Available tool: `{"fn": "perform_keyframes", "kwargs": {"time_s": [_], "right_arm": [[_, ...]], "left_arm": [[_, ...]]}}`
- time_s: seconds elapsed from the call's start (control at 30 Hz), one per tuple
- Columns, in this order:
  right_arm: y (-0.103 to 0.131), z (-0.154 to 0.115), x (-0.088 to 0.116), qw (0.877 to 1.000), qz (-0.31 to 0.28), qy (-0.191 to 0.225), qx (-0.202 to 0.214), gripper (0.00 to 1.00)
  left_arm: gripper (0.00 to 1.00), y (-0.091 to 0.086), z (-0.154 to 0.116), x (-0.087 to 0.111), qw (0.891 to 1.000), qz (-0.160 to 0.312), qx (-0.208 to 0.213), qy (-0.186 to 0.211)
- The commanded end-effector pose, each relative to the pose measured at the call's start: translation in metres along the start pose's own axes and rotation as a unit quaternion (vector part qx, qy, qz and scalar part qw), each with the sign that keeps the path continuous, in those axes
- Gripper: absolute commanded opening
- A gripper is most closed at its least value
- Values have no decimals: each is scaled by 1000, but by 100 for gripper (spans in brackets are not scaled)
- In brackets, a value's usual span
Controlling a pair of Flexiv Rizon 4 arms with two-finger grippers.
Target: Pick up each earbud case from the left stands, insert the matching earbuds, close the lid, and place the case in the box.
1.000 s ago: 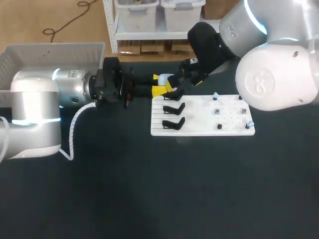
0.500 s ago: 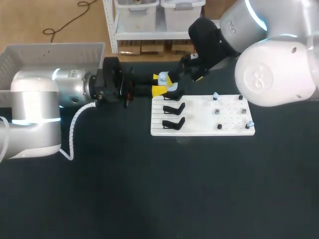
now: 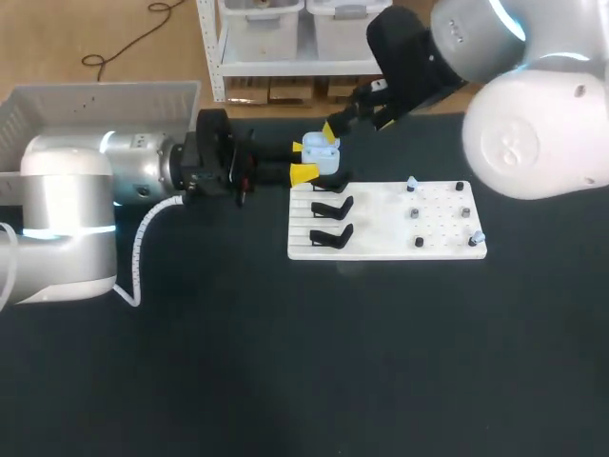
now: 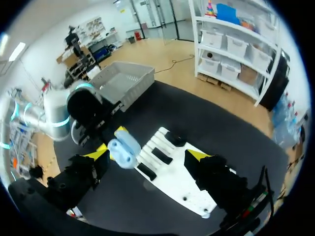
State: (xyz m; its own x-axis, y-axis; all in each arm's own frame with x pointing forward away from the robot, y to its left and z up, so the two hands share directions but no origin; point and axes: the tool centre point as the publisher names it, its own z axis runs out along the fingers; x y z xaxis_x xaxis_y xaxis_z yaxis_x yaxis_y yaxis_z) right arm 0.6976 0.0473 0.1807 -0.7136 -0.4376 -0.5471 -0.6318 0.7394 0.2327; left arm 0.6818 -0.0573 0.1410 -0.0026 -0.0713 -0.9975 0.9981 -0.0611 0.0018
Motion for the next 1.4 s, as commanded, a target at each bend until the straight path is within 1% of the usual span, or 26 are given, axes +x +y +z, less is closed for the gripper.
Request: {"fn": "perform_keyframes", "kwargs": {"time_s": [0.03, 0.07, 0.17, 0.27, 0.4, 0.5, 0.63, 0.73, 0.9, 1.07, 1.23, 1.3, 1.4], "right_arm": [[-1, -32, 17, 999, -13, 4, 37, 100], [-4, -36, 22, 999, -18, 9, 49, 100], [-15, -44, 41, 996, -16, 43, 81, 100], [-32, -48, 66, 992, 9, 79, 98, 100], [-53, -49, 94, 985, 40, 111, 123, 100], [-63, -46, 111, 981, 54, 132, 134, 100], [-73, -43, 130, 974, 53, 158, 153, 100], [-79, -40, 144, 972, 52, 174, 152, 100], [-91, -32, 164, 966, 43, 196, 166, 100], [-103, -28, 180, 962, 33, 215, 163, 100], [-112, -28, 188, 962, 21, 224, 157, 98], [-115, -27, 190, 962, 15, 227, 154, 96], [-119, -26, 192, 962, 2, 229, 151, 87]], "left_arm": [[0, 0, 0, 1, 1000, 1, 0, -1], [0, 0, 0, 1, 1000, 1, 0, -1], [0, 0, 0, 1, 1000, 1, 0, -1], [0, 0, 0, 1, 1000, 1, 0, -1], [0, 0, 0, 1, 1000, 1, 0, -1], [0, 0, 0, 1, 1000, 1, 0, -1], [0, 0, 0, 1, 1000, 1, 0, -1], [0, 0, 0, 1, 1000, 1, 0, -1], [0, 0, 0, 1, 1000, 1, 0, -1], [0, 0, 0, 1, 1000, 1, 0, -1], [0, 0, 0, 1, 1000, 1, 0, -1], [0, 0, 0, 1, 1000, 1, 0, -1], [0, 0, 0, 1, 1000, 1, 0, -1]]}}
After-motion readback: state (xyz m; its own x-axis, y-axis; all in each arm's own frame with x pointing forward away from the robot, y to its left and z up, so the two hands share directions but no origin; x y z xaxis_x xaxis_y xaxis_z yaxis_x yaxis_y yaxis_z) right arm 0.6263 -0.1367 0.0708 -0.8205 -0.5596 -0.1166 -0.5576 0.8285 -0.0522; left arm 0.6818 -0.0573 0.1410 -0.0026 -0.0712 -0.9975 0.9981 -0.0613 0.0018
